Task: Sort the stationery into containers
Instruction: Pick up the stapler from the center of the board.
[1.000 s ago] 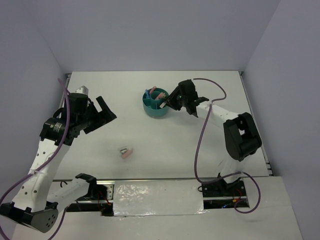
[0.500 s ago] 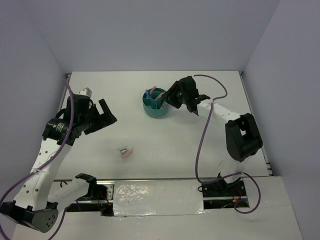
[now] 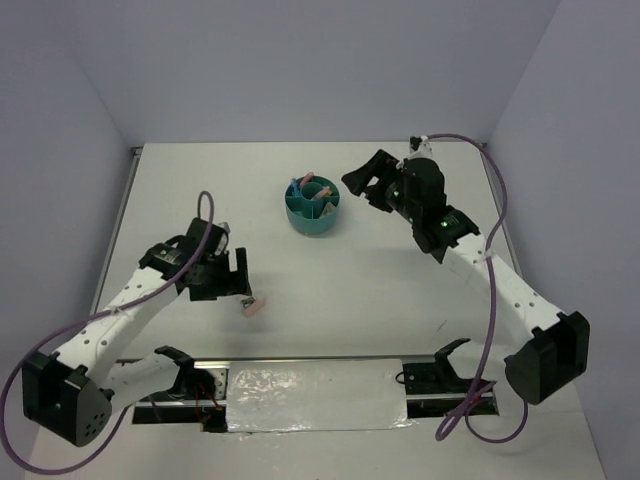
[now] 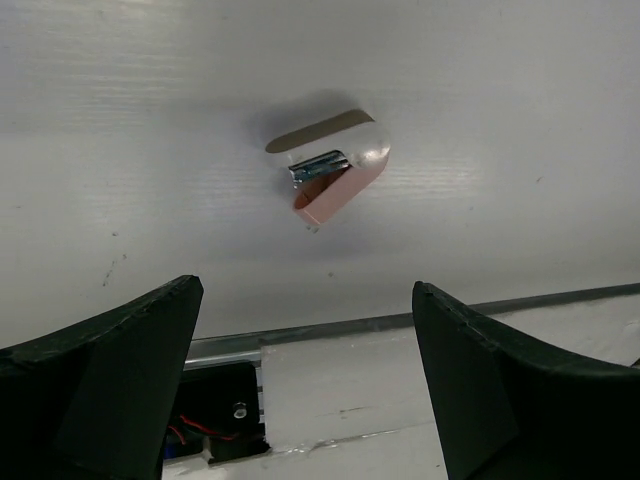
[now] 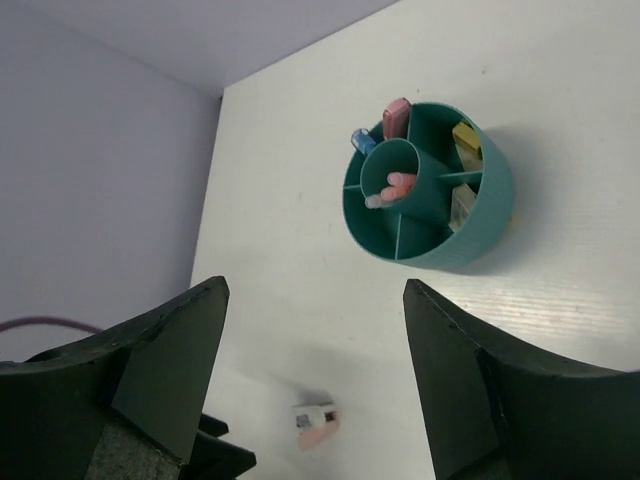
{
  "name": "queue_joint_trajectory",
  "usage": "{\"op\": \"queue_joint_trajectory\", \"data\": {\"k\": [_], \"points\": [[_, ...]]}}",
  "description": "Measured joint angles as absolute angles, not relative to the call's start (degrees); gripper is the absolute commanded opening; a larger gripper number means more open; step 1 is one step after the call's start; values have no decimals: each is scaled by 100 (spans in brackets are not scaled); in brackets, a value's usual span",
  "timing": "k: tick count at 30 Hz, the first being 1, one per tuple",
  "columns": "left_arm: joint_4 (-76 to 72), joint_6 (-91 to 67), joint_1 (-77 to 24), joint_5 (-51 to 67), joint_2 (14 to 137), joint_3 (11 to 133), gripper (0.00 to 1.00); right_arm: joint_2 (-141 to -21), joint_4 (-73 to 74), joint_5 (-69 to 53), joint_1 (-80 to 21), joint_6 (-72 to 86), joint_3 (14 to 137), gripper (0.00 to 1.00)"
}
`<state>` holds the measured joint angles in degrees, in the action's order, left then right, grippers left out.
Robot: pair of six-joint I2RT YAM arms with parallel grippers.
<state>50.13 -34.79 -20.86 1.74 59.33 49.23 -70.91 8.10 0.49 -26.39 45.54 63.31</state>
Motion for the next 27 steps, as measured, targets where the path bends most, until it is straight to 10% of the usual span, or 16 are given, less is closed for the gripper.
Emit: {"op": "queue_joint_trajectory", "data": {"k": [27], "points": [[4322, -1337, -3284, -309, 8781, 5662, 99, -5172, 1811, -1142, -2716, 2685, 5369, 81]]}}
